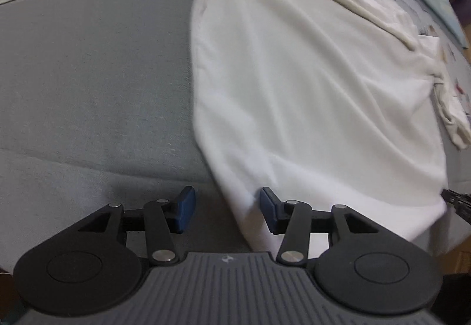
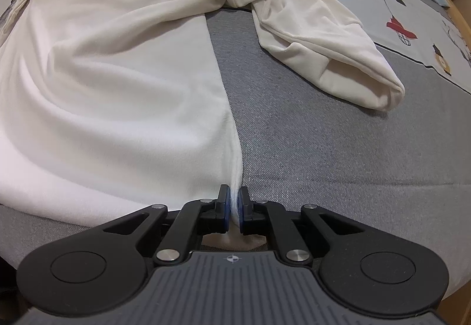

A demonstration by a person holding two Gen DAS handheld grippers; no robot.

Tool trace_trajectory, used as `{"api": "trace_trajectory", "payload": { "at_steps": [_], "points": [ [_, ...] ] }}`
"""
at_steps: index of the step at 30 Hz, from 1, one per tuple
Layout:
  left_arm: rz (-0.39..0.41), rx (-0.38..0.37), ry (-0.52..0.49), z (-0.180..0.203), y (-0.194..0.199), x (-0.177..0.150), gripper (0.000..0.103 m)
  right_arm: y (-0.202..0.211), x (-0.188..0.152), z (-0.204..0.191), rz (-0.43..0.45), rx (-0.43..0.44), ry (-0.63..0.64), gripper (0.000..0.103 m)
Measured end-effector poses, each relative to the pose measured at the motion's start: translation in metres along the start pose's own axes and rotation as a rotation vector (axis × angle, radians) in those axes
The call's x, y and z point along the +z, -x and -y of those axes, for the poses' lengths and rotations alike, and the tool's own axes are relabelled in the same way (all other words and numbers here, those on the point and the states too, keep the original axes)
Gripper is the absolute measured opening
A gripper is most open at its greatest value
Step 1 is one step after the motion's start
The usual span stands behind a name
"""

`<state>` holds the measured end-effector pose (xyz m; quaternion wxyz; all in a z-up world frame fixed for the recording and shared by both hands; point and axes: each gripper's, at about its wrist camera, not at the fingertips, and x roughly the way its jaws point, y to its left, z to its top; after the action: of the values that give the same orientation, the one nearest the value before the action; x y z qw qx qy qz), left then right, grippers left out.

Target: Fold small clothes

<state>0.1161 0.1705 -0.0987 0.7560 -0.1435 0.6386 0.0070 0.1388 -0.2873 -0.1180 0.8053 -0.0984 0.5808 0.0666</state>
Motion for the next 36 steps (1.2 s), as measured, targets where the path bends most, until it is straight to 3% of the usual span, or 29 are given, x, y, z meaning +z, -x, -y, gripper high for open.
{"api": "trace_trajectory", "payload": {
  "at_steps": [1,2,4,5,6,8,9,10,11,15,17,23,28,33,36],
  "points": [
    [0.001,-0.029,-0.006,0.003,0.001,0.0,0.044,0.0,0.0,-0.001,0.0,-0.002,0.002,0.007],
    [-0.007,-0.057,-0.026,0.008,-0.001,-0.001,0.024,0.0,0.001,-0.001,-0.001,-0.003,0.003,0.007],
    [0.016,-0.055,-0.093,0.023,0.001,-0.002,0.004,0.0,0.001,-0.002,-0.002,-0.006,0.002,0.007],
    [0.083,-0.063,-0.115,0.028,0.008,0.001,0.004,0.0,0.001,-0.002,-0.003,-0.007,0.0,0.007],
    [0.205,-0.146,-0.129,0.036,0.025,0.005,0.004,0.0,0.001,-0.002,-0.002,-0.006,-0.001,0.007],
    [0.468,-0.445,-0.14,0.045,0.07,0.008,0.011,0.0,0.001,-0.002,-0.001,-0.007,-0.002,0.007],
    [0.542,-0.555,-0.127,0.045,0.082,0.006,0.021,0.0,0.001,-0.002,0.001,-0.007,0.001,0.007],
    [0.542,-0.583,-0.097,0.045,0.081,0.008,0.048,0.001,0.0,-0.002,0.003,-0.005,0.003,0.007],
    [0.501,-0.531,-0.045,0.043,0.072,0.012,0.049,0.001,0.0,-0.001,0.004,-0.002,0.003,0.007],
    [0.192,-0.204,0.083,0.023,0.015,0.025,0.043,0.001,-0.001,0.001,0.005,0.01,-0.001,0.007],
    [0.157,-0.147,0.105,0.012,0.007,0.031,0.042,0.001,0.0,0.001,0.004,0.01,-0.003,0.007],
    [0.26,-0.316,0.176,0.021,0.02,0.038,0.043,0.001,0.002,-0.003,-0.001,-0.012,0.0,0.007],
    [0.31,-0.318,0.191,0.048,0.022,0.044,0.043,0.002,-0.001,-0.005,0.006,-0.016,0.002,0.007],
    [0.253,-0.289,0.256,0.057,-0.004,0.051,0.043,0.003,-0.003,-0.004,0.009,-0.012,-0.001,0.007],
    [0.189,-0.287,0.23,0.065,-0.02,0.053,0.043,0.004,-0.002,-0.004,0.002,-0.008,0.001,0.007]
  ]
}}
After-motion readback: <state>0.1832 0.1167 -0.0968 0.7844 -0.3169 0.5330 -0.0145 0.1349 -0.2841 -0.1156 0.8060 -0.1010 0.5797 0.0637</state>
